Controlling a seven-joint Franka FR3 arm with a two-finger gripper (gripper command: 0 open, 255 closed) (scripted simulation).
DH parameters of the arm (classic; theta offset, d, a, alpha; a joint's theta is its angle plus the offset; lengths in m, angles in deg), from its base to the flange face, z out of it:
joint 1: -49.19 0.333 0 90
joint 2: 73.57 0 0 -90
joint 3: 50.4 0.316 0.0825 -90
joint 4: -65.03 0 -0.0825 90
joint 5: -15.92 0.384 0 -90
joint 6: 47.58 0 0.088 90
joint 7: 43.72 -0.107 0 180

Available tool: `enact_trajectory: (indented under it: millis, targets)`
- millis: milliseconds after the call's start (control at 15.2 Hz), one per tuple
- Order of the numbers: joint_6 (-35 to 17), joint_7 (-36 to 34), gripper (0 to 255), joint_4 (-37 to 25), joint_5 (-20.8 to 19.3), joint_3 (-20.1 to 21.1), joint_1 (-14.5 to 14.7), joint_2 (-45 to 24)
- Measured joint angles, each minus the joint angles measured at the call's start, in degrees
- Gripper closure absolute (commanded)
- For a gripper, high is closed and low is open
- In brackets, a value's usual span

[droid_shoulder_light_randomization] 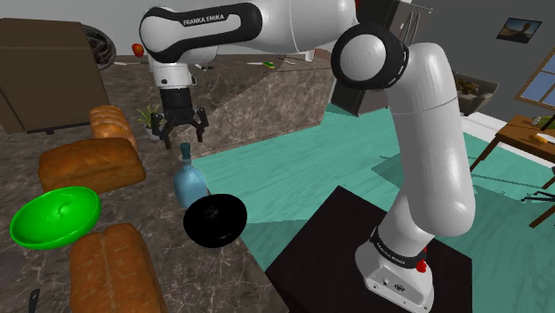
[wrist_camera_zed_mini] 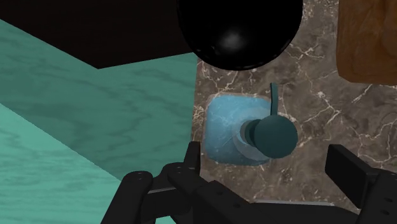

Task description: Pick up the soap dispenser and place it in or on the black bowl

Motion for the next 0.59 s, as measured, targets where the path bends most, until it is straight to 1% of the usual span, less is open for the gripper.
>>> enact_trajectory:
  millis: [132,462,594]
  targets:
    - [-1.20,-0.29,0,0.39,-0.03,0.01,0.32,-0.85]
    - [-4.70,-0.17,0,4.14,0.07,0.04,0.38,-0.61]
    - [-5.30,-0.15,0,4.82,0.09,0.05,0.39,-0.53]
